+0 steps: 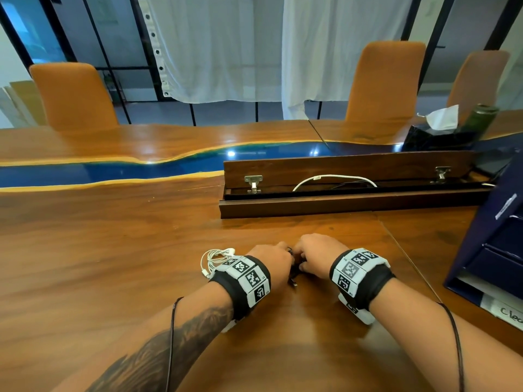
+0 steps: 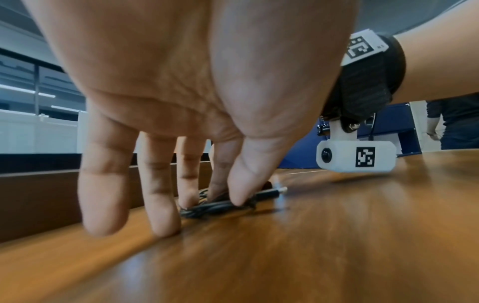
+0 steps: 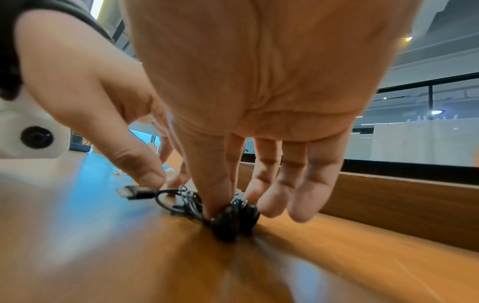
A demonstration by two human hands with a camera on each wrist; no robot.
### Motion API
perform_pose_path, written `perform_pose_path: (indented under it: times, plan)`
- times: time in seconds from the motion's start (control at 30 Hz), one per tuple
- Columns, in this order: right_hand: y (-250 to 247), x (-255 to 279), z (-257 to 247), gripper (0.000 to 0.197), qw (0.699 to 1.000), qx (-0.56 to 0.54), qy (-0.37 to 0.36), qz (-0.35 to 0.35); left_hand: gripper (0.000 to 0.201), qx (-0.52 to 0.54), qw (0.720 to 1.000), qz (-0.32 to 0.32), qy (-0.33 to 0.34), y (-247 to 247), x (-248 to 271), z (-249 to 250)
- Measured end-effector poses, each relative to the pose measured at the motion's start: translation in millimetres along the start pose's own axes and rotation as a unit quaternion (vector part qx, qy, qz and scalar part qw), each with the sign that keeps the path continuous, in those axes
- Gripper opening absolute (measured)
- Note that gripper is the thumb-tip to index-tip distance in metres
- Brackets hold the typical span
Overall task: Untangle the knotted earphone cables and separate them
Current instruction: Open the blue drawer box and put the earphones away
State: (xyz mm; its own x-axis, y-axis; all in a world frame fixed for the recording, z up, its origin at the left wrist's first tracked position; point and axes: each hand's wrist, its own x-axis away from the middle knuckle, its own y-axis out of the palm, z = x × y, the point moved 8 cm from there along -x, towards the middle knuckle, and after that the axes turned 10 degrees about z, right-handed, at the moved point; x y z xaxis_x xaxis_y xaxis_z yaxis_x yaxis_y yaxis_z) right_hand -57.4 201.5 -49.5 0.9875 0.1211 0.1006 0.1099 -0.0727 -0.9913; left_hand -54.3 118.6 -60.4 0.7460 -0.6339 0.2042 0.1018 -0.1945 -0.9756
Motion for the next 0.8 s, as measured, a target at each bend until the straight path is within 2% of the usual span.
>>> perform_pose_path:
  times: [0.2, 0.3, 0.47, 0.6, 0.7, 0.8]
  plan:
    - [-0.5, 2.1, 7.2, 0.014, 0.999, -0.034, 0.023, 0.018, 0.032, -0.038, 0.999, -0.004, 0.029, 0.0, 1.9, -2.3]
    - [0.9, 4.5, 6.4, 0.018, 0.999, -0.041, 0.022, 0.021, 0.028, -0.016, 1.000, 0.007, 0.020, -2.2, 2.6, -3.2]
    - [0.1, 9.1, 6.4, 0.017, 0.999, -0.038, 0.016, 0.014, 0.037, 0.009, 0.999, 0.033, -0.008, -8.1, -0.6, -6.6]
    - [-2.6, 9.0, 7.8, 0.014, 1.000, -0.021, 0.011, 0.017, 0.025, 0.011, 0.999, 0.032, -0.014, -6.2, -3.2, -11.7]
    - [-2.3, 8.9, 4.8, 0.018, 1.000, -0.012, -0.005, 0.024, 0.023, 0.049, 0.998, 0.038, -0.018, -7.7, -2.0, -13.3]
    - [-3.1, 11.0, 5.3, 0.029, 0.998, -0.048, -0.011, 0.025, 0.031, 0.089, 0.994, 0.046, -0.036, -7.9, -0.1, -17.7]
